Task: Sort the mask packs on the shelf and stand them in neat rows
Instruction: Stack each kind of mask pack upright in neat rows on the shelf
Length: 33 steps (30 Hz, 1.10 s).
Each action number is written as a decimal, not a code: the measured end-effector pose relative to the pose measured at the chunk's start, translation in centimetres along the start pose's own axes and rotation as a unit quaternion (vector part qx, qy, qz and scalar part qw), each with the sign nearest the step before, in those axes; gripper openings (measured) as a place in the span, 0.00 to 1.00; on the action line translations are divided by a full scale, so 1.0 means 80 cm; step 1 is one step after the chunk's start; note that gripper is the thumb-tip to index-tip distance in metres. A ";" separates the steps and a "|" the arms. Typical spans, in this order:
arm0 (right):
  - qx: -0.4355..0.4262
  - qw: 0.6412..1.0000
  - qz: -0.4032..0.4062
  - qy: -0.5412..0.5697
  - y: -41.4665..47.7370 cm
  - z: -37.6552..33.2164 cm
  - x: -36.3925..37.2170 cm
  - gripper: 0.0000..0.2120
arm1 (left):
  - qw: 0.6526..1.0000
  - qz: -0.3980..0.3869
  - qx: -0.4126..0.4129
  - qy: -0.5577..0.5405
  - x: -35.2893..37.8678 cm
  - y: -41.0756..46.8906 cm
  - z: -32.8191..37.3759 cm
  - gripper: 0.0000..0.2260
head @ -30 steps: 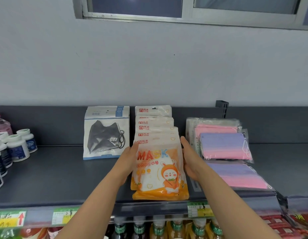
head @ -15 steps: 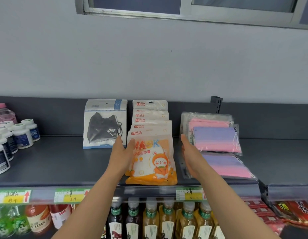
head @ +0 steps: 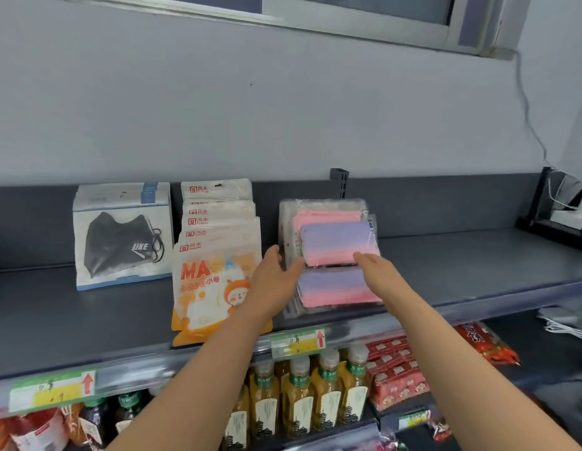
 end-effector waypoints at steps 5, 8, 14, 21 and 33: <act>0.006 0.998 -0.030 -0.053 0.028 0.033 -0.023 0.29 | 0.993 -0.023 -0.109 0.028 0.047 0.021 -0.017 0.33; 0.018 0.996 -0.053 -0.069 0.051 0.049 -0.033 0.25 | 0.988 0.018 -0.150 0.014 0.064 0.034 -0.021 0.29; -0.011 0.991 -0.093 -0.095 0.086 0.065 -0.047 0.24 | 0.974 0.108 -0.186 0.064 0.079 0.048 -0.031 0.22; -0.036 0.992 -0.109 -0.042 0.110 0.086 -0.052 0.20 | 0.959 0.149 -0.181 0.159 0.097 0.043 -0.044 0.18; -0.121 0.976 -0.106 0.149 0.134 0.074 -0.077 0.20 | 0.965 0.165 -0.196 0.051 0.100 0.038 -0.052 0.40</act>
Point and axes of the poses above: each hand's wrist, its own y-axis towards the middle knuckle, its own x-axis out of the palm, z = x × y, the point moved 6 cm from there along y, towards the middle knuckle, and after that the axes turned 11 degrees about -y, right-handed, at the moved point
